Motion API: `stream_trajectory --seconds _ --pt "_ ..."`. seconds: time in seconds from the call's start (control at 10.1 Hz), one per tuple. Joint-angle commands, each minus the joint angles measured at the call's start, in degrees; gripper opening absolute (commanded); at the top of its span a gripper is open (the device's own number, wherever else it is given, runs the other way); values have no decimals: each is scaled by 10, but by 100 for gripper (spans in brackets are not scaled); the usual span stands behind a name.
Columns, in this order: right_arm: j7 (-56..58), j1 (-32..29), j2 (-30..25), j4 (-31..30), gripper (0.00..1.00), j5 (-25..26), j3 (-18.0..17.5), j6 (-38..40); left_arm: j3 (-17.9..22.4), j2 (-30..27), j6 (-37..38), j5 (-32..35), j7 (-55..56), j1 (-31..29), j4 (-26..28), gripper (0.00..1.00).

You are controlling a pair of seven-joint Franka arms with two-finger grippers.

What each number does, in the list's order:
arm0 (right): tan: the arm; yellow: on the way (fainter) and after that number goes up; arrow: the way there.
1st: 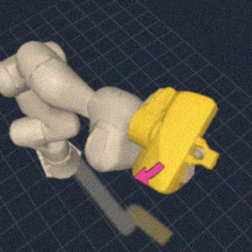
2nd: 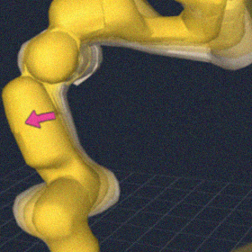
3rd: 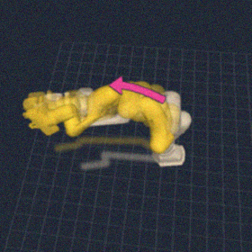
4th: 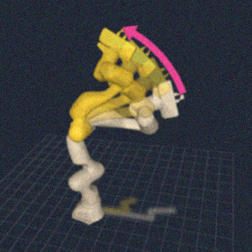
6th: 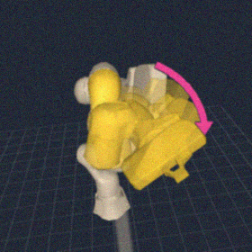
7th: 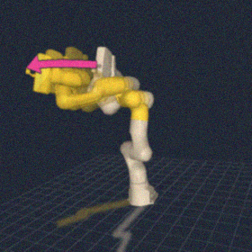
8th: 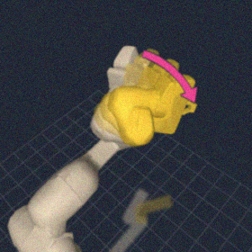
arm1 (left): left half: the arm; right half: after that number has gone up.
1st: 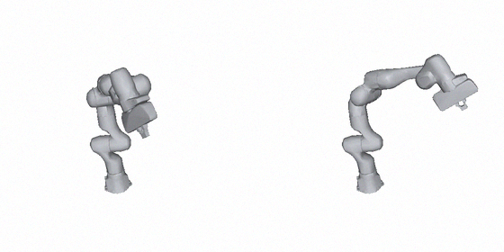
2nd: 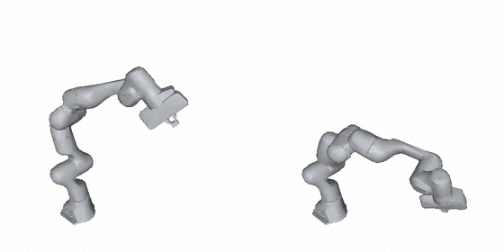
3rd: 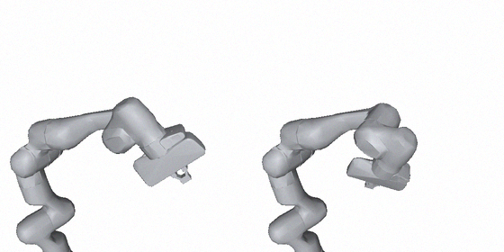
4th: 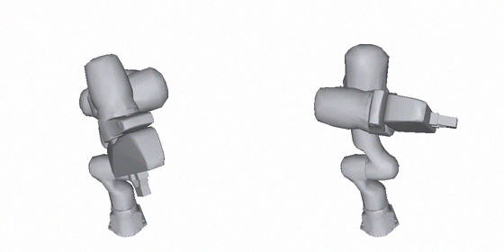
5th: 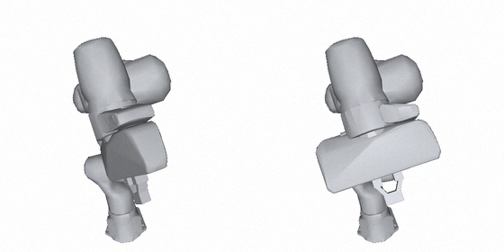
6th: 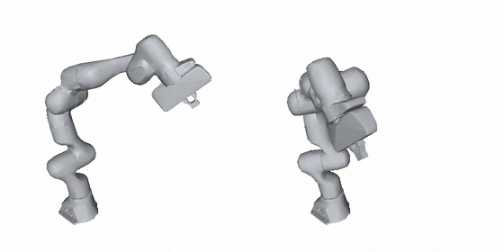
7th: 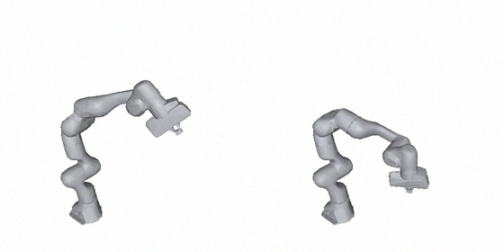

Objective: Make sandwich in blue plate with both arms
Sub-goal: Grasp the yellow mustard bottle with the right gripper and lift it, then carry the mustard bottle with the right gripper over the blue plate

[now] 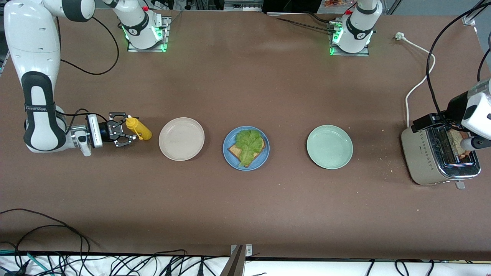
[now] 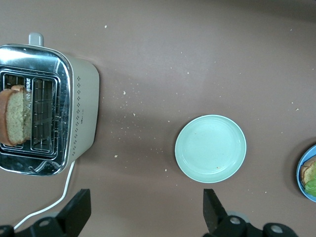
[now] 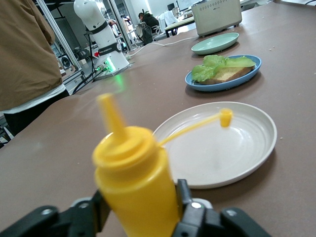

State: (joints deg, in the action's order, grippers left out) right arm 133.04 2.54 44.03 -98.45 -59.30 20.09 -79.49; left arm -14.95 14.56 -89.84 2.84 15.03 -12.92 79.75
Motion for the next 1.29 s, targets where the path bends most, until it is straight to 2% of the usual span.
stream_trajectory --seconds 0.0,0.1,0.4,0.6,0.79,0.89,1.19 --pt "-51 18 9 65 18 -1 -3 7 1 1 11 -1 -10 -3 -8 100" --pt "-105 22 9 82 16 8 -3 7 3 1 11 -2 -9 -4 -7 100" --pt "-265 65 3 182 16 60 -4 12 7 3 11 3 -31 -31 -4 100" --pt "-408 100 4 237 16 65 -3 0 8 7 11 4 -61 -60 2 100" --pt "-510 162 4 304 16 144 -3 -56 8 27 10 43 -68 -82 2 100" --pt "-550 203 4 314 16 186 -3 -95 8 39 10 72 -85 -89 2 98" --pt "-660 335 3 315 15 372 1 -174 8 87 0 103 -103 -122 -2 100"
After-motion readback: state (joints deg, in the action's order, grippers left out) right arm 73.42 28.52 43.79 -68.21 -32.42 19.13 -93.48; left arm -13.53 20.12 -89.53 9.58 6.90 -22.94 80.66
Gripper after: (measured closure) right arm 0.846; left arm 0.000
